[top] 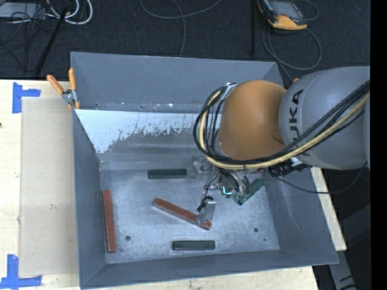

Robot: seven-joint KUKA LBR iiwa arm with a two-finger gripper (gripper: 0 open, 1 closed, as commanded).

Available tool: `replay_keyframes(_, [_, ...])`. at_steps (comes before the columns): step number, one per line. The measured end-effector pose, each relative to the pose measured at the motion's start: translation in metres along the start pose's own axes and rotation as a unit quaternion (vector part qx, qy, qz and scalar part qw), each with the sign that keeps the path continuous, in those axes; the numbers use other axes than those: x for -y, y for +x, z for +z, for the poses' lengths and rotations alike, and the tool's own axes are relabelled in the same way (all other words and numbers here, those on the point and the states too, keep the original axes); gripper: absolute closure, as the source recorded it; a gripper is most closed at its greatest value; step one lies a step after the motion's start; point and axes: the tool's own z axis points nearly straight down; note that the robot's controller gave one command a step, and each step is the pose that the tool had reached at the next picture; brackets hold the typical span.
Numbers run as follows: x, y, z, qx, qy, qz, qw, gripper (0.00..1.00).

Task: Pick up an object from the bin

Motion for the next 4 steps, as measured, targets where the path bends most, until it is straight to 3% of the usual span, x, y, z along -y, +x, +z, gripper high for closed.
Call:
replay_keyframes(1, [0.0281, 0.0057, 0.1019, 0.0002, 0.000, -0.063, 0.9980, 0.00])
replay_keyframes(2, [0.0274, 0.0036, 0.0979, 0.0034, 0.000, -0.061, 0.9981, 1.00])
replay_keyframes(3, [0.0275, 0.0037, 0.0980, 0.0033, 0.000, -0.061, 0.9981, 0.00])
replay_keyframes(4, [0.0275, 0.0034, 0.0978, 0.0037, 0.000, -0.060, 0.9982, 1.00])
